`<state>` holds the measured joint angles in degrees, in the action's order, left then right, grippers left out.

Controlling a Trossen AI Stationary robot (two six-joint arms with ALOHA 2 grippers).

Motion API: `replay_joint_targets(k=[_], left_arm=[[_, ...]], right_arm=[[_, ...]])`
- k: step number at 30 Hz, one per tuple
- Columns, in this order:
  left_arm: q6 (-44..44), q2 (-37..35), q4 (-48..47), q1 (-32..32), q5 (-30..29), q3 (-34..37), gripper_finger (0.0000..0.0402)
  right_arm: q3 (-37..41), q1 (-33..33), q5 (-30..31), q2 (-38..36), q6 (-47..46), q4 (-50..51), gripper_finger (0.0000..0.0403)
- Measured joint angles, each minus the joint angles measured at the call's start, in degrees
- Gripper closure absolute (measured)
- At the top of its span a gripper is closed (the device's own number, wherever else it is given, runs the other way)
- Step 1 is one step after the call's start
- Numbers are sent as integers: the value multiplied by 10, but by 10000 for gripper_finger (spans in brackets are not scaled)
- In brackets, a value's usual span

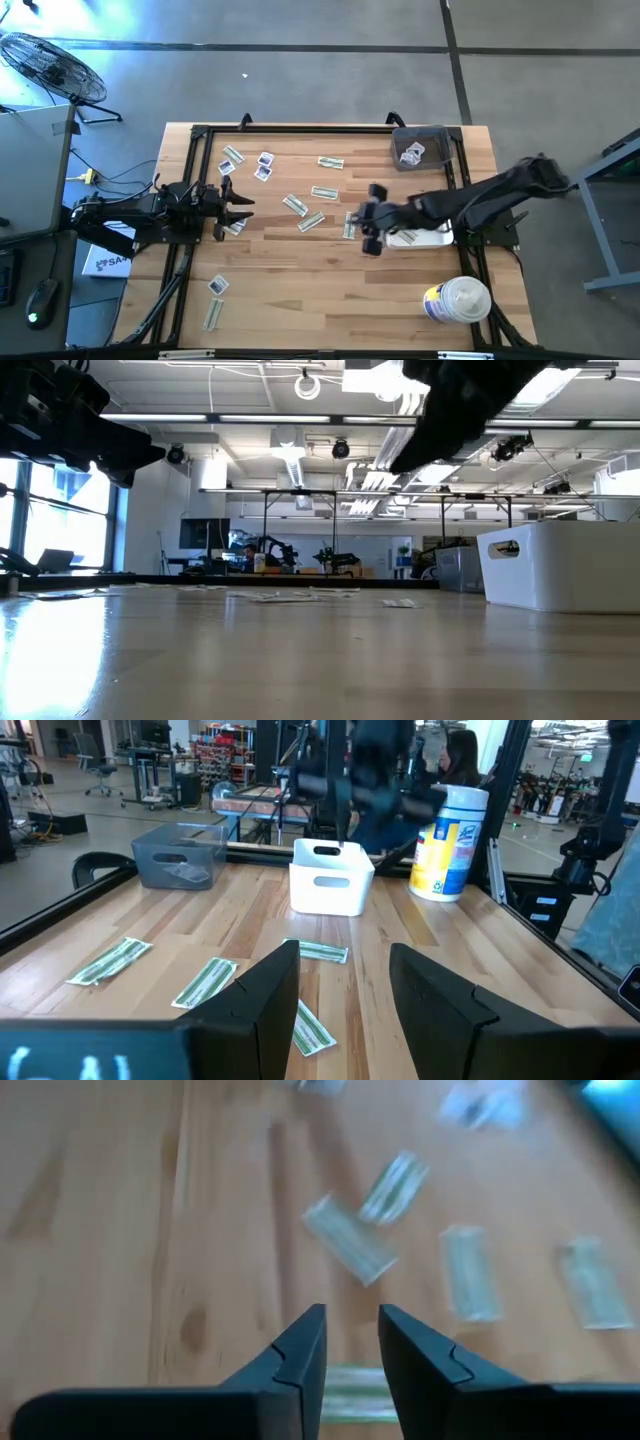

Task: Pick & Place First Aid Supplies
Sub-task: Put the bandage into the white bin

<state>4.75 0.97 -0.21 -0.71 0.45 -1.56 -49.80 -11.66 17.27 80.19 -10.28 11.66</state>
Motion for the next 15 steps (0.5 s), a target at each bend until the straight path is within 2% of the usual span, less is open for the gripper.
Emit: replay_joint_targets(k=[4, 8, 15], left_arm=[[0, 0, 0, 0, 0, 0, 246], [0, 0, 0, 0, 0, 0, 246], [0, 0, 0, 0, 0, 0, 246]], right_arm=[[0, 0, -40, 95, 4, -24, 320], [0, 4, -39, 161, 14, -21, 320], [0, 13, -47, 193, 14, -28, 320]])
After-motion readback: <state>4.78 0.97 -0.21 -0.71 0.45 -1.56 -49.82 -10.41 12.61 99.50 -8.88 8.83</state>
